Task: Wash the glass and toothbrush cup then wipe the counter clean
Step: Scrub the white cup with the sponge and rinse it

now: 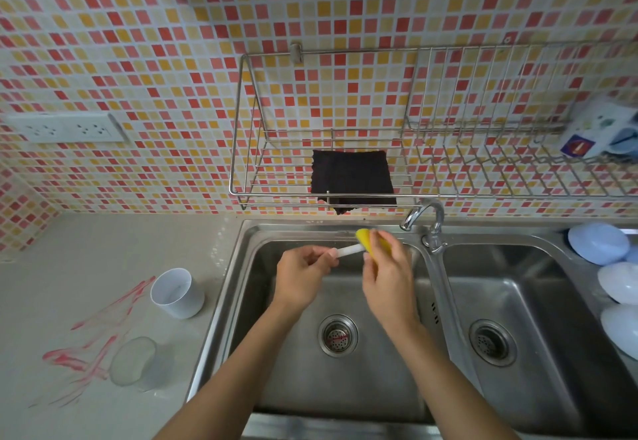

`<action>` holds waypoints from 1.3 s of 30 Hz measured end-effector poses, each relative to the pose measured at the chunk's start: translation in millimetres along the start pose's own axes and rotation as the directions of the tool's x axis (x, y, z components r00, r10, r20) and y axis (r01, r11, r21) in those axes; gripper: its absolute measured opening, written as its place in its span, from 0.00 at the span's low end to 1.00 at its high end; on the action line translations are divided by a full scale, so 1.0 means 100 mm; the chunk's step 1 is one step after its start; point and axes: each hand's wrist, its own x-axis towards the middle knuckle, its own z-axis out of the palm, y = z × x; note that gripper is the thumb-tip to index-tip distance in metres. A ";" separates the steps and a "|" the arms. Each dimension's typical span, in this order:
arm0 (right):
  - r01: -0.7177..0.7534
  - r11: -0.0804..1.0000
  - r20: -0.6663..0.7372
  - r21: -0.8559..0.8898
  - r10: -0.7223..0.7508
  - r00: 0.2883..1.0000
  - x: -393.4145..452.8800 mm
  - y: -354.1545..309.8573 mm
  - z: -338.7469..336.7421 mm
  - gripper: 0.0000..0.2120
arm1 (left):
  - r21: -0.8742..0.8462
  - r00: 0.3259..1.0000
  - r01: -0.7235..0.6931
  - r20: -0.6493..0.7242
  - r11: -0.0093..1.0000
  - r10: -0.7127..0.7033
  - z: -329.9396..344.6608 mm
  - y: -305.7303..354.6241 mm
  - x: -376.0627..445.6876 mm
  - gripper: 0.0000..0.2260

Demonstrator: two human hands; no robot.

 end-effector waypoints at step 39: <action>-0.029 0.998 -0.008 0.056 0.030 1.000 -0.15 0.17 -0.11 0.21 | -0.205 0.975 0.223 0.044 0.953 -0.219 0.24 0.03 -0.06 0.11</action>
